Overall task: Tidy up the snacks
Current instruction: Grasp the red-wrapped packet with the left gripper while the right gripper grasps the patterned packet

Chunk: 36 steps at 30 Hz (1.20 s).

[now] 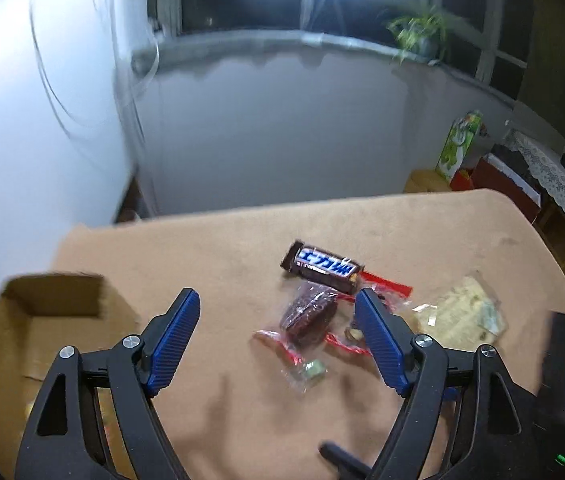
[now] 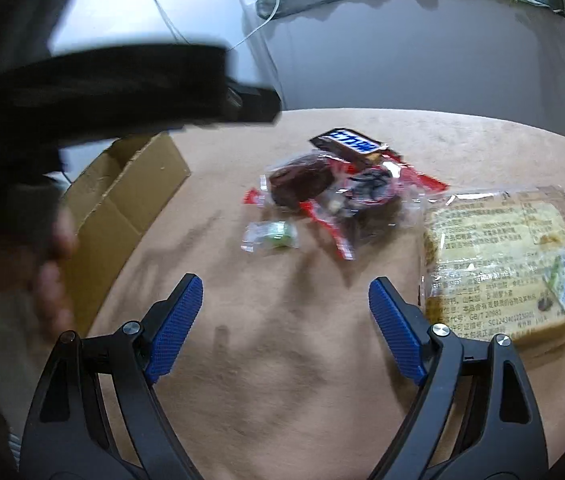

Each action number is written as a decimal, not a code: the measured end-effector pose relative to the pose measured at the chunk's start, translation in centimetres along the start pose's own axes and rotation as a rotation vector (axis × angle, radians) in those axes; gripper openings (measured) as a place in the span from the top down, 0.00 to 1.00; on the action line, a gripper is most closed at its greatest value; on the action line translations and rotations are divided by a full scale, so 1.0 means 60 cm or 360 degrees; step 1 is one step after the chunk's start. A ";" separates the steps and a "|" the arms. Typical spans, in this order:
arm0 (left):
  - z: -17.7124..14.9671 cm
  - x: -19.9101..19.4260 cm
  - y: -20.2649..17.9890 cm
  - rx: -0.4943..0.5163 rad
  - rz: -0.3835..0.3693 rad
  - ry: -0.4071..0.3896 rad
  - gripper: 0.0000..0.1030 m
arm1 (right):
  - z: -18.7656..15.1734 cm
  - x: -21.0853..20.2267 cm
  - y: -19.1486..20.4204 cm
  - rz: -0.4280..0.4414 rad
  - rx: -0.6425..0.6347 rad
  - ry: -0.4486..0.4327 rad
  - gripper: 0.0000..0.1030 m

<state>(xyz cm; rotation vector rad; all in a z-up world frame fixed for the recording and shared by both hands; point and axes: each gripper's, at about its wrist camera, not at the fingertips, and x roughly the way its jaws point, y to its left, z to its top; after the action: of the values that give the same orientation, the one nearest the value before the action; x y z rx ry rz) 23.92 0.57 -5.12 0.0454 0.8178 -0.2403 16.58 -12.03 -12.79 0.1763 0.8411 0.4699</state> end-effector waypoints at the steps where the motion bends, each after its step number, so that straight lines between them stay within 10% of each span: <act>1: -0.003 0.010 0.003 -0.0023 -0.0018 0.0015 0.22 | -0.003 -0.004 -0.009 -0.0017 0.0012 -0.0001 0.15; 11: -0.027 0.077 -0.022 -0.0021 -0.0173 0.0111 0.23 | -0.010 -0.023 -0.068 -0.0131 0.0104 0.0006 0.15; 17: -0.026 0.089 -0.006 -0.0093 -0.0216 0.0114 0.50 | 0.028 0.006 -0.056 -0.0167 0.0074 0.0000 0.15; 29: -0.036 0.093 0.008 -0.0143 -0.0293 0.0090 0.56 | 0.075 0.060 -0.048 -0.0252 -0.0004 0.0032 0.15; 36: -0.043 0.089 0.017 -0.0169 -0.0321 0.0070 0.58 | 0.073 0.069 -0.042 -0.0187 -0.0041 0.0064 0.55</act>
<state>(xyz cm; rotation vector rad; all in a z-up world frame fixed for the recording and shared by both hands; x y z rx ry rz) 25.85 0.89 -10.82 -0.1322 0.8787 -0.3866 23.09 -12.18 -13.54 0.0934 0.8791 0.3751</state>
